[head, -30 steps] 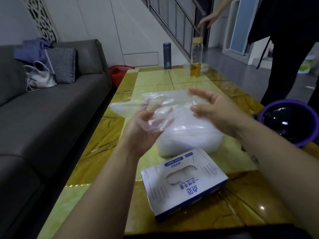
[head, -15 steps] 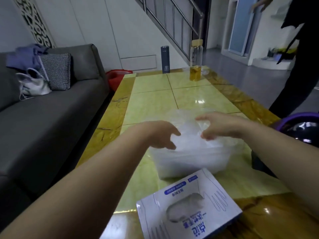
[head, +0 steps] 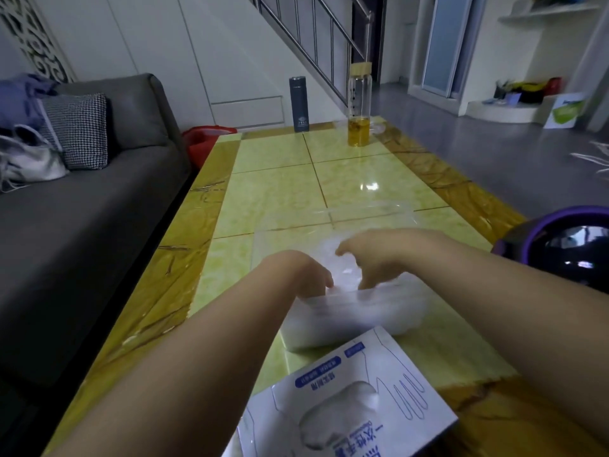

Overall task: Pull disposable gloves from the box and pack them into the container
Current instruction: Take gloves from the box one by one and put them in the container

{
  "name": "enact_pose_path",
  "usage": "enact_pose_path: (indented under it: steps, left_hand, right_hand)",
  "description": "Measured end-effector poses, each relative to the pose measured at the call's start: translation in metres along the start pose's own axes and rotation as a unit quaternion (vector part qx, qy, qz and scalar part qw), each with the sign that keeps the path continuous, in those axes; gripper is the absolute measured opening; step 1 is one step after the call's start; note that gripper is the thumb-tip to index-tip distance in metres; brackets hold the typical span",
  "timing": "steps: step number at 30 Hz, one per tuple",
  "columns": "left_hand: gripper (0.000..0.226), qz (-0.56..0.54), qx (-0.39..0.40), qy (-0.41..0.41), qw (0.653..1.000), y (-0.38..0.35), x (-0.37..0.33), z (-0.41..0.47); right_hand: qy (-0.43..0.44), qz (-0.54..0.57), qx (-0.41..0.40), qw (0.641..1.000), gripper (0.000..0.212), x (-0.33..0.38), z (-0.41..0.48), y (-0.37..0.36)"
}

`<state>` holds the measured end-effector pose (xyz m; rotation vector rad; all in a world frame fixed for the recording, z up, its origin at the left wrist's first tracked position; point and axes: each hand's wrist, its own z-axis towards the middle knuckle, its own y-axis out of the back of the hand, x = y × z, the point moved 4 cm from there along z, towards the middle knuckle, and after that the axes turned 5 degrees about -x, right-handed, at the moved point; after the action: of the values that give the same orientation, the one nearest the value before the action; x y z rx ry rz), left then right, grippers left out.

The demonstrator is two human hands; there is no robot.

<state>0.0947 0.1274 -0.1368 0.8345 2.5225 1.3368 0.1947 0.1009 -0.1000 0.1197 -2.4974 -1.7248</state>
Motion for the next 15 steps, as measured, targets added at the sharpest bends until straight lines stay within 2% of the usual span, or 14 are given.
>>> enact_pose_path:
  steps: [1, 3, 5, 7, 9, 11, 13, 15]
  left_hand:
    - [0.065, -0.012, 0.006, 0.003, 1.000, -0.003, 0.001, 0.003]
    - [0.062, -0.030, 0.013, 0.009, 0.999, -0.007, 0.003, 0.007]
    - [0.058, -0.034, 0.001, 0.010, 0.999, -0.006, 0.003, 0.006]
    - [0.057, -0.034, -0.050, 0.001, 0.998, 0.000, 0.003, -0.006]
    - [0.060, -0.079, -0.135, -0.011, 0.988, 0.011, 0.005, -0.026]
    - [0.055, -0.145, -0.233, -0.027, 0.961, 0.023, 0.007, -0.058]
    - [0.044, -0.204, -0.337, -0.050, 0.918, 0.025, 0.008, -0.098]
    - [0.028, -0.271, -0.424, -0.077, 0.861, 0.015, 0.005, -0.137]
  right_hand:
    - [-0.014, 0.013, 0.063, 0.998, 0.097, -0.003, 0.004, -0.010]
    - [-0.046, 0.032, 0.120, 0.991, 0.107, -0.008, 0.011, -0.023]
    - [-0.055, 0.052, 0.116, 0.990, 0.110, -0.010, 0.013, -0.024]
    - [-0.041, 0.088, 0.088, 0.991, 0.109, -0.007, 0.009, -0.015]
    - [-0.023, 0.128, 0.031, 0.991, 0.101, -0.004, -0.004, -0.001]
    - [0.003, 0.105, -0.100, 0.989, 0.085, -0.001, -0.027, 0.018]
    - [0.044, 0.122, -0.244, 0.961, 0.059, 0.006, -0.058, 0.031]
    - [0.093, 0.189, -0.287, 0.935, 0.030, 0.016, -0.089, 0.029]
